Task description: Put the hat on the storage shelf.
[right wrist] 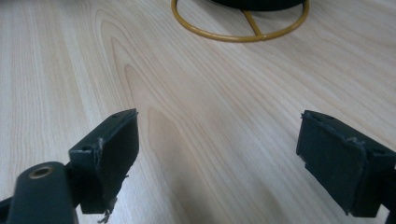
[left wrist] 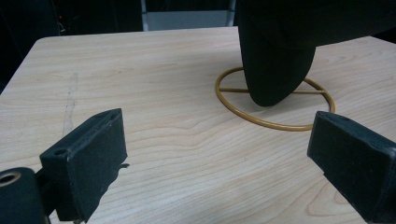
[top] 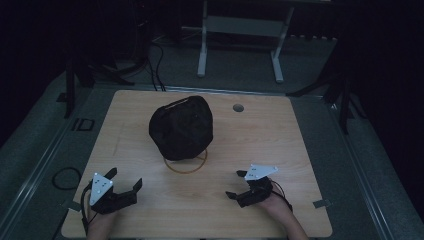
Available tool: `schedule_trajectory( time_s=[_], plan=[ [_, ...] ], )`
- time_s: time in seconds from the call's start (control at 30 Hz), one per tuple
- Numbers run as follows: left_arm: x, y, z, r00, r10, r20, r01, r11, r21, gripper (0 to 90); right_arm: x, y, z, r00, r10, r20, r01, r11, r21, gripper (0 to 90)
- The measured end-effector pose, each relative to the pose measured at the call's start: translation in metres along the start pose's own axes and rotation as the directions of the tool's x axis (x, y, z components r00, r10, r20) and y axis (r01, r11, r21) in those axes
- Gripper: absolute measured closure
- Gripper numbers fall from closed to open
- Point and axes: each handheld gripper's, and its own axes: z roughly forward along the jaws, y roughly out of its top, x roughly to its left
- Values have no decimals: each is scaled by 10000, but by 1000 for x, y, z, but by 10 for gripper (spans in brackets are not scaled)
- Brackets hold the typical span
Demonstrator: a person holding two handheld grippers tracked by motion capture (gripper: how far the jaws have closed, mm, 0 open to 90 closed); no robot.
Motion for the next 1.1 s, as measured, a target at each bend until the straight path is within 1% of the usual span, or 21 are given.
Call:
schedule_trajectory(
  time_s=[0.27, 0.37, 0.53, 0.63, 0.7, 0.9, 1.03, 1.1],
  plan=[
    [0, -1, 1, 10000, 48, 55, -49, 9998, 172, 52, -1, -9, -8, 9999, 56, 143, -55, 10000, -53, 132],
    [0, -1, 1, 10000, 36, 51, -37, 9998, 195, 52, -1, -13, -12, 9997, 84, 233, -84, 10000, -28, 132],
    [0, -1, 1, 10000, 41, 24, -41, 9998, 188, 52, -2, -19, -20, 9990, 72, 446, -68, 9999, -111, 132],
    [0, -1, 2, 10000, 45, 44, -46, 9998, 204, 52, -3, -22, -24, 9987, 109, 495, -100, 9998, -183, 132],
    [-1, -1, 2, 10000, 62, 14, -63, 9997, 243, 52, -4, -24, -27, 9982, 146, 576, -135, 9997, -205, 132],
    [0, -1, 1, 10000, 44, -42, -43, 9997, 230, 52, -5, -32, -33, 9959, 52, 904, -55, 10000, 26, 132],
    [0, -1, 1, 10000, 46, -65, -44, 9997, 258, 52, -7, -37, -38, 9941, 128, 1077, -124, 9999, -45, 132],
    [0, -1, 2, 10000, 9, -63, -7, 9996, 269, 52, -7, -39, -41, 9922, 77, 1245, -79, 10000, 10, 132]
  ],
)
